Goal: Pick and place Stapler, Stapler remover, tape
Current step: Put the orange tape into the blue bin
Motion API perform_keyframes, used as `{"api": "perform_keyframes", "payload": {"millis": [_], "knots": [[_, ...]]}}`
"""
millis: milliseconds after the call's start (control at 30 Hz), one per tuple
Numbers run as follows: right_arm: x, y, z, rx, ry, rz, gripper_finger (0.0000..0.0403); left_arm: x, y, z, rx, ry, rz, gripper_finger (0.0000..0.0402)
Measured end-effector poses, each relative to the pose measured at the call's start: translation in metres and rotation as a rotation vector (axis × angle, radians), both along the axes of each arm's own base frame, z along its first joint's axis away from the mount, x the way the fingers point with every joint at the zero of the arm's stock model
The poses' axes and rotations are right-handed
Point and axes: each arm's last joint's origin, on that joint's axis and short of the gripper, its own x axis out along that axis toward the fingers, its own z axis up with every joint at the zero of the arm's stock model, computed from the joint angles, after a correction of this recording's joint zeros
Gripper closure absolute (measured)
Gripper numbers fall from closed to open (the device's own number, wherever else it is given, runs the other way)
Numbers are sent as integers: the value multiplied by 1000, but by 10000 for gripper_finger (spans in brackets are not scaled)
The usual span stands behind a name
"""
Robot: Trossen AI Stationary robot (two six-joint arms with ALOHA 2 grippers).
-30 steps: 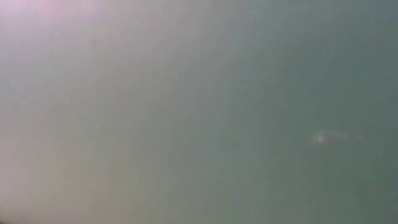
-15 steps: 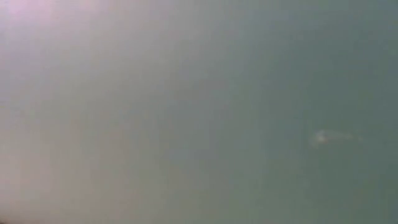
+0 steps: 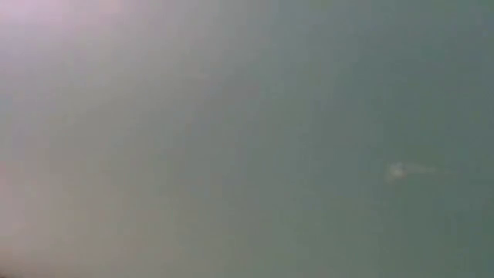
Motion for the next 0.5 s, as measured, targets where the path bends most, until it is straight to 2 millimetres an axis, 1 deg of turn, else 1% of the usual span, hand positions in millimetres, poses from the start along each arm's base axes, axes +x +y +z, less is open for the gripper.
{"api": "perform_keyframes", "payload": {"millis": [133,233,367,500], "knots": [[2,1,-6,-62,55,-36,373,1,-2,0,4,-2,-9,398],[3,1,-1,-127,46,-63,373,1,-3,0,-2,2,-9,388],[4,0,-2,-142,54,-75,373,2,-6,-1,-11,18,-17,385],[7,-1,-13,-139,79,-73,373,3,-10,-2,-17,29,-30,398]]}}
